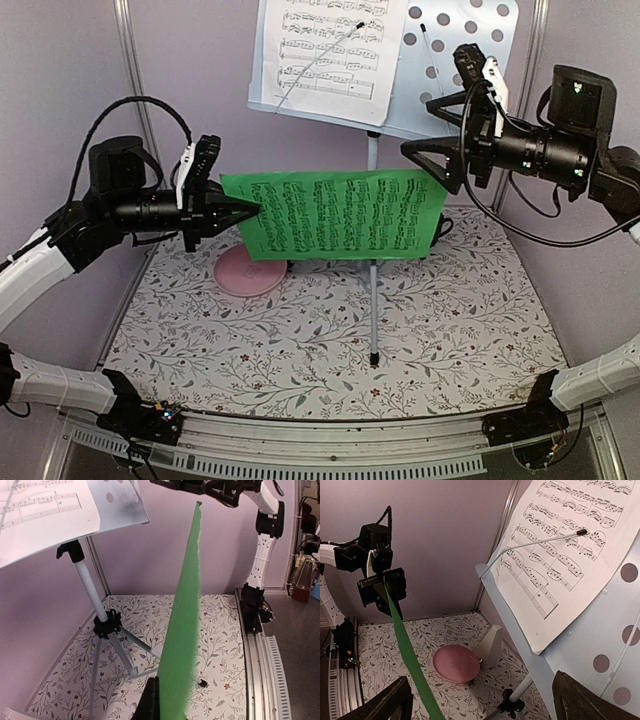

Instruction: Set up the instrument practice props

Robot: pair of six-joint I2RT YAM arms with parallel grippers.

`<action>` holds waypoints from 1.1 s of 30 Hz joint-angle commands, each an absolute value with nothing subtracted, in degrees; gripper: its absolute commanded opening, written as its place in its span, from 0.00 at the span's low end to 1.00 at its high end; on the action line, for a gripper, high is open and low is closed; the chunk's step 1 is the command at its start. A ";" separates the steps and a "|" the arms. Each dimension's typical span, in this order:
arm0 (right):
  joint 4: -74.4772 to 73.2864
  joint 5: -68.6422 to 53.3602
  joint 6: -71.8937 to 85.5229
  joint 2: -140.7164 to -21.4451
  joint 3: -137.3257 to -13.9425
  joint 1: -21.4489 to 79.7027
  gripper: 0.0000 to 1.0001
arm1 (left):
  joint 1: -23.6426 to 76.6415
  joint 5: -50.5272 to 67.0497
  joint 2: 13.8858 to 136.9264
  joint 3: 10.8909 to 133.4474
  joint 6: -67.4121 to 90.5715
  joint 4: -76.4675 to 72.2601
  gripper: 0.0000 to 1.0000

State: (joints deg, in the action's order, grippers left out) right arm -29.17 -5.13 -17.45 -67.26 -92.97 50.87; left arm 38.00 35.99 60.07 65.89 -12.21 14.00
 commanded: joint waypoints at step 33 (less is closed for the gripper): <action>-46.80 -2.28 -16.56 -91.37 -112.59 66.69 0.75 | 45.69 32.51 82.06 93.83 -14.98 50.69 0.00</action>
State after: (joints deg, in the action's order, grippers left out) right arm -44.36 -0.86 -18.76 -89.06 -112.46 65.98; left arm 45.08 32.71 81.47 91.98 -15.38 49.23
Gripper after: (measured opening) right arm 0.777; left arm 0.006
